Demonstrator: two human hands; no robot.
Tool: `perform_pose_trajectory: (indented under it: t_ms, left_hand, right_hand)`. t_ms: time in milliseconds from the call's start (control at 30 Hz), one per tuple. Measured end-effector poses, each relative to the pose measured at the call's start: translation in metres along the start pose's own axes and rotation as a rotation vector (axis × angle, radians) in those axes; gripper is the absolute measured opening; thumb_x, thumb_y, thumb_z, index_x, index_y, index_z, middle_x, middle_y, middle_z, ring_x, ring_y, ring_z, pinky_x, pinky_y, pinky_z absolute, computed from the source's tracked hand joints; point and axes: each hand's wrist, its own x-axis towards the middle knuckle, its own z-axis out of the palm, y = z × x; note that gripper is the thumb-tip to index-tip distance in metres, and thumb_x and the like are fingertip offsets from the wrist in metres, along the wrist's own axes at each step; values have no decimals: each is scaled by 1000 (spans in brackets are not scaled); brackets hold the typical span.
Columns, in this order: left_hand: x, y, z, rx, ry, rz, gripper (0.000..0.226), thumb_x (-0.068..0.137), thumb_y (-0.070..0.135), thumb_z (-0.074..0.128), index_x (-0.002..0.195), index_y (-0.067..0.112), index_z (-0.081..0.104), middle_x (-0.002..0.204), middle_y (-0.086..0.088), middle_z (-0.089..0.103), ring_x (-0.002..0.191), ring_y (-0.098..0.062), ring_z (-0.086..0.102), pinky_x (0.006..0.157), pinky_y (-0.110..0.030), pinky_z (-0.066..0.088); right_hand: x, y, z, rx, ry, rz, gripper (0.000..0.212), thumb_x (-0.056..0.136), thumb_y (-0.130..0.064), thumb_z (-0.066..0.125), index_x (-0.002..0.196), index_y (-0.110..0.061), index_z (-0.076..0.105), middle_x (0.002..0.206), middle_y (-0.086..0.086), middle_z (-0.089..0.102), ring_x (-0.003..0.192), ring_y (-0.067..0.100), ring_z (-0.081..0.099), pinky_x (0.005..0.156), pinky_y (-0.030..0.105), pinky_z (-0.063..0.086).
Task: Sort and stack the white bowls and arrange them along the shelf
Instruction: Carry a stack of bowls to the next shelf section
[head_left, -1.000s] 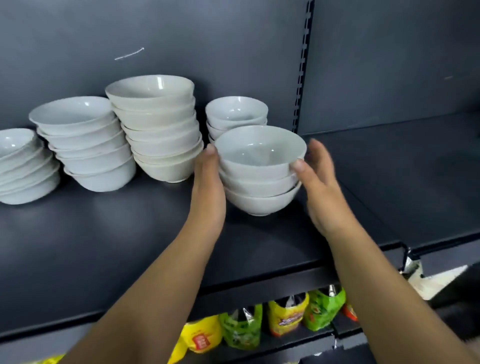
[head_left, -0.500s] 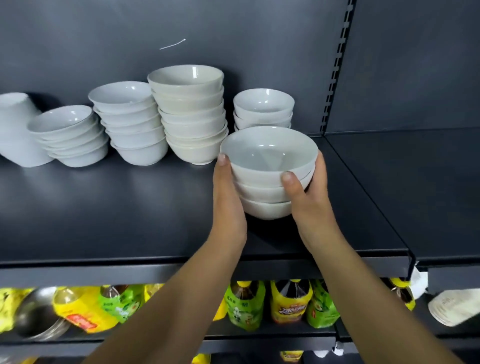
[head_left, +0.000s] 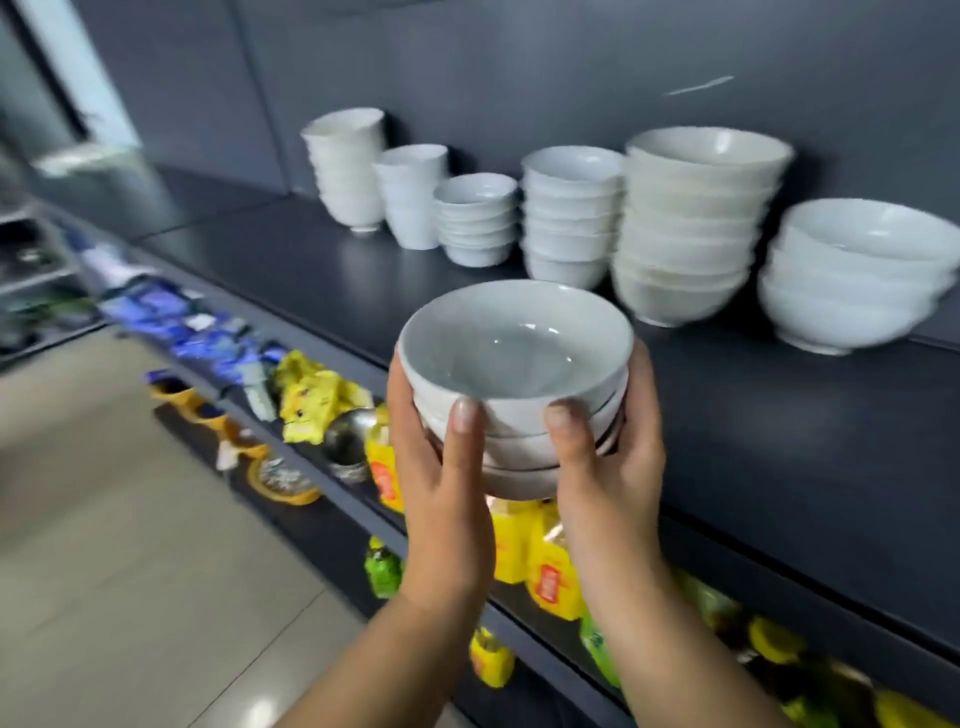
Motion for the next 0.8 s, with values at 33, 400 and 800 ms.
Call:
perform_pose_trajectory:
  t_ms: [33,400,800]
  left_hand:
    - [5,6,-16,20,71,25,102,66,69,62,140,6,31,139,-17,44,127,-26,44,104,-38,38]
    - [41,93,-210,232,427,278,99,66,69,62,135,2,38,130,-18,52,117,-23,53,94,-28,45]
    - [143,175,-439,378,501,324,84,68,58,59,138,19,35,133,-5,52,121,-15,52,106,-41,39]
  right_hand:
    - [-1,2,18,19,-52,10,80,62,-45,67,131,-14,42,126,-2,56,114,3,54,89,14,43]
    - [-62,31,231,220,-473,157,82,60,-50,64,133,-19,42,130,0,54,118,9,53,96,28,46]
    - [-102,65,494,377,-643,128,72,63,-52,61,126,-22,43,121,-10,55,109,-1,54,91,15,44]
